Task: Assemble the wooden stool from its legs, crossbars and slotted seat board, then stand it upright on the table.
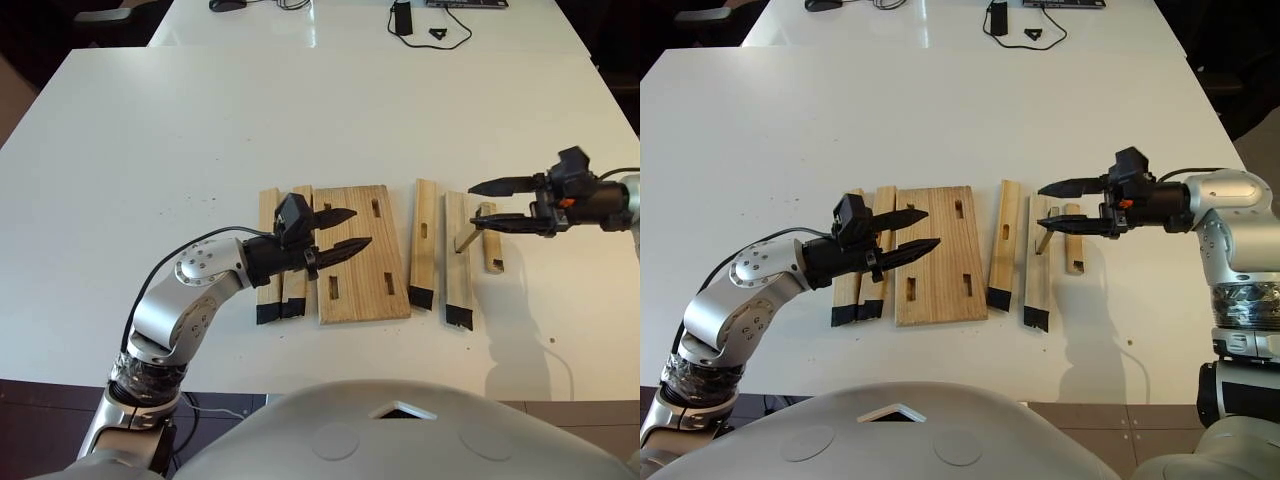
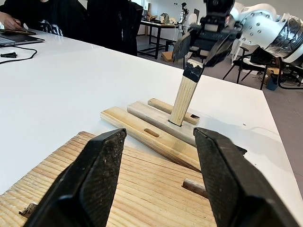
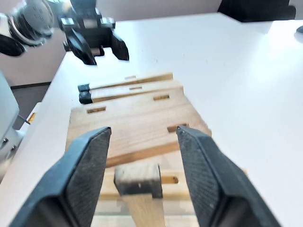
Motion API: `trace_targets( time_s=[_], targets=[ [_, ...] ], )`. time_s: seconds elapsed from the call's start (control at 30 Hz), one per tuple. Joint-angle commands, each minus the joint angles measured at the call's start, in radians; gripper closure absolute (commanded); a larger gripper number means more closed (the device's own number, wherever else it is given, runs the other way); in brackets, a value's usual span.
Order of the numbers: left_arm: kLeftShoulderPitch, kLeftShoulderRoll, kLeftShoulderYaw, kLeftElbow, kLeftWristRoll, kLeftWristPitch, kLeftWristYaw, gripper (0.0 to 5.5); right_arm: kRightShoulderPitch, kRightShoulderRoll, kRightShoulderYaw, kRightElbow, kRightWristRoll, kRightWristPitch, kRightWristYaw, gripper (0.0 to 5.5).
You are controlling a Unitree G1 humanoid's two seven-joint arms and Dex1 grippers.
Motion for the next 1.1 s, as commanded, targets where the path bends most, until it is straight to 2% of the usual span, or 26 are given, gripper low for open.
trace_targets(
  time_s=[0.03,0.3,0.67,0.93,1.1],
  targets=[
    [0.003,0.003,-0.002,-0.005,0.005,0.003,0.004,2.84,-0.031,0.017,-0.056,-0.115,0.095,0.095,-0.062,2.96],
    [-0.006,-0.001,-0.006,0.001,0.006,0.005,0.003,2.84,0.018,0.081,-0.01,-0.223,0.054,0.074,-0.145,2.96],
    [-0.01,-0.003,-0.009,0.006,0.007,0.009,0.007,2.84,-0.049,0.149,-0.011,-0.263,0.098,0.103,-0.216,2.96],
    [-0.013,-0.011,-0.02,0.01,0.007,0.008,0.012,2.84,0.108,0.196,0.158,-0.039,-0.162,-0.13,-0.187,2.96],
    [-0.011,-0.001,-0.013,0.006,-0.001,0.011,0.005,2.84,0.066,0.198,0.085,-0.099,-0.017,-0.047,-0.208,2.96]
  ],
)
